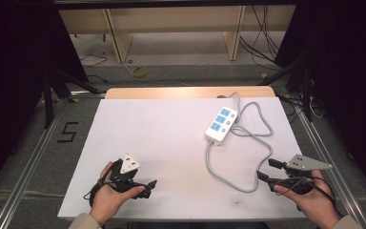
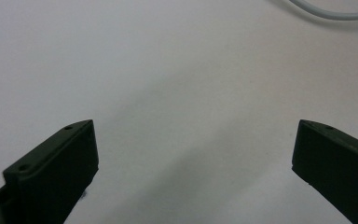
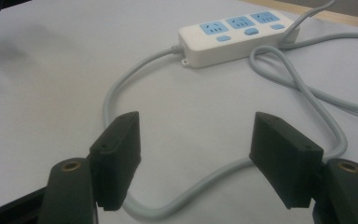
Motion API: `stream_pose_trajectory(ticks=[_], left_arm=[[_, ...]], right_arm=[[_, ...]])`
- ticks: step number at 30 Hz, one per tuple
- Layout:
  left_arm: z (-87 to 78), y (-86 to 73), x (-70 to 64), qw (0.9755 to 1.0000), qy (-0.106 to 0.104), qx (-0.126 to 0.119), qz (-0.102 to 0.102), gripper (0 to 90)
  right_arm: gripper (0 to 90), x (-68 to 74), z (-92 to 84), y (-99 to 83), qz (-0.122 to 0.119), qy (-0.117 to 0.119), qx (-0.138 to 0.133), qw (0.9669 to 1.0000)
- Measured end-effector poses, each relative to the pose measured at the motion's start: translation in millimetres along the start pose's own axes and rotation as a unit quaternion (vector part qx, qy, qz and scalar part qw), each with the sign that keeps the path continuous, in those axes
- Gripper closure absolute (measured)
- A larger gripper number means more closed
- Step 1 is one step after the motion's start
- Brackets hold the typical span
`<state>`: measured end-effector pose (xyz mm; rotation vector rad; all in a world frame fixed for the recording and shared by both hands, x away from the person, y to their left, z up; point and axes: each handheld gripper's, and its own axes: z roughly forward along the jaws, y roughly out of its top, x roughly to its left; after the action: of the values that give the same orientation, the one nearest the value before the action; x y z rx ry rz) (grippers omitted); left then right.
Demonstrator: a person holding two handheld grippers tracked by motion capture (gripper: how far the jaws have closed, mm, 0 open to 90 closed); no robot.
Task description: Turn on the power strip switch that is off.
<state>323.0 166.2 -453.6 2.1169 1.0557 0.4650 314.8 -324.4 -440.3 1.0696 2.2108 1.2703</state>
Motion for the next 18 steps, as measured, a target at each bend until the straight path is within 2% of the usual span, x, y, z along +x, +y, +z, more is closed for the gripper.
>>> stream_pose_trajectory(ticks=[7, 13, 18], left_arm=[[2.3, 0.9, -0.8, 1.0000, 0.005, -0.002, 0.001, 0.6], [3.4, 1.6, -1.1, 1.0000, 0.007, -0.003, 0.000, 2.4], [3.7, 2.0, -0.6, 1.0000, 0.008, -0.005, 0.001, 3.3]], right_arm=[[37.4, -1.6, 0.5, 1.9, 0.003, -0.006, -0.001, 1.0000], [59.2, -3.5, 1.5, 8.6, -0.007, -0.022, 0.006, 0.9997], [72.2, -5.6, 5.4, 15.0, -0.026, -0.043, 0.006, 0.9987]])
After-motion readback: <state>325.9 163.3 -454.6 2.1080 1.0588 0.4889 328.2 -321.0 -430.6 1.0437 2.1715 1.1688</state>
